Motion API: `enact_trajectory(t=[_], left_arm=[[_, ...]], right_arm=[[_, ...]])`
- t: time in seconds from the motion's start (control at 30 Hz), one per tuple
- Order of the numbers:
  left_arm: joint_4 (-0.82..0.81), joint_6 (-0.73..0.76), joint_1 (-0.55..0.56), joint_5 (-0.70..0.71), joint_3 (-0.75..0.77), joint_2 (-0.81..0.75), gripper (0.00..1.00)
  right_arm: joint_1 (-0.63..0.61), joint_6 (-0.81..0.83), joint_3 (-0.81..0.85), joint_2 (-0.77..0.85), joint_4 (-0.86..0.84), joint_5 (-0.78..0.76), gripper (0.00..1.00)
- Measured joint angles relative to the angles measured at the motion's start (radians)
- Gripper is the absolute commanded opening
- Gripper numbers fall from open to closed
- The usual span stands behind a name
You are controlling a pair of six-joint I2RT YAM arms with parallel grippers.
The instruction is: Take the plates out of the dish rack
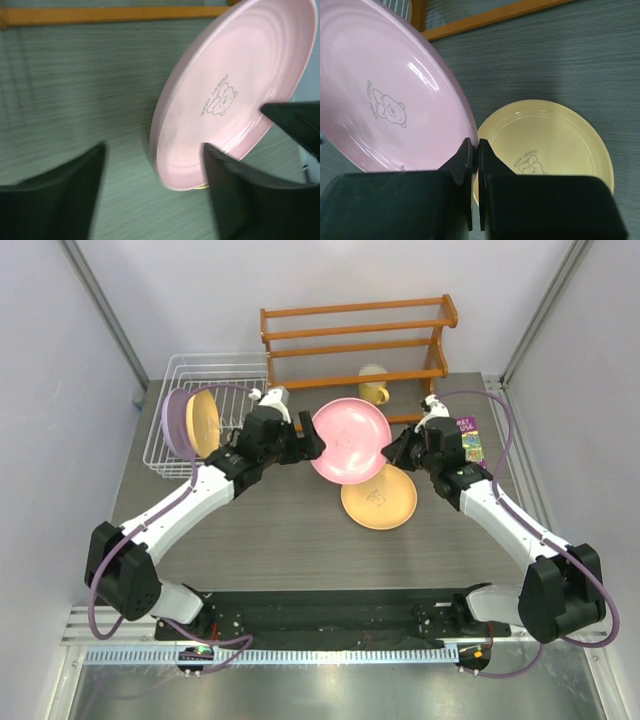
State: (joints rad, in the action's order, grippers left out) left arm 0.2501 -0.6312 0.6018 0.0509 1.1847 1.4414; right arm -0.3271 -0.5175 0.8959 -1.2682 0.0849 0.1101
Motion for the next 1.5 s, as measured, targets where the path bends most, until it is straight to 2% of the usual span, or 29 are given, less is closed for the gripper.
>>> enact_trajectory(t=[0.2,0.33,0.53,0.8,0.97,1.17,1.3,1.33,1.4,1.47,1.5], left_arm=[[-0.036,-0.014,-0.034,-0.022,-0.02,-0.039,1.0],[-0.029,0.021,-0.049,0.024,-0.021,-0.049,1.0],[-0.004,0.195,-0.053,0.236,-0.05,-0.111,1.0],[-0.005,0.406,-0.055,0.463,-0.061,-0.108,0.99],[-0.002,0.467,-0.055,0.543,-0.061,-0.063,0.99],[0.005,0.485,-0.058,0.566,-0.061,-0.056,1.0],[0.005,0.486,-0.063,0.567,-0.061,-0.056,0.99],[0.006,0.486,-0.066,0.568,-0.061,-0.055,0.99],[0.006,0.486,-0.069,0.569,-0.061,-0.055,0.99],[0.006,0.486,-0.074,0.569,-0.061,-0.055,0.99],[0.006,0.486,-0.077,0.568,-0.061,-0.055,0.99]], right_arm=[[0.056,0.005,-0.01,0.005,0.053,-0.026,0.01],[0.111,0.019,-0.01,0.019,0.135,-0.053,0.01],[0.14,0.049,-0.009,-0.003,0.294,-0.072,0.01],[0.139,0.047,0.0,-0.036,0.396,-0.057,0.01],[0.139,0.043,0.005,-0.071,0.419,-0.043,0.02],[0.139,0.04,0.005,-0.103,0.426,-0.036,0.02],[0.139,0.04,0.005,-0.138,0.426,-0.031,0.08],[0.139,0.039,0.005,-0.146,0.426,-0.03,0.15],[0.139,0.037,0.005,-0.158,0.429,-0.029,0.16],[0.139,0.034,0.005,-0.159,0.43,-0.029,0.29],[0.139,0.03,0.005,-0.159,0.429,-0.03,0.3]])
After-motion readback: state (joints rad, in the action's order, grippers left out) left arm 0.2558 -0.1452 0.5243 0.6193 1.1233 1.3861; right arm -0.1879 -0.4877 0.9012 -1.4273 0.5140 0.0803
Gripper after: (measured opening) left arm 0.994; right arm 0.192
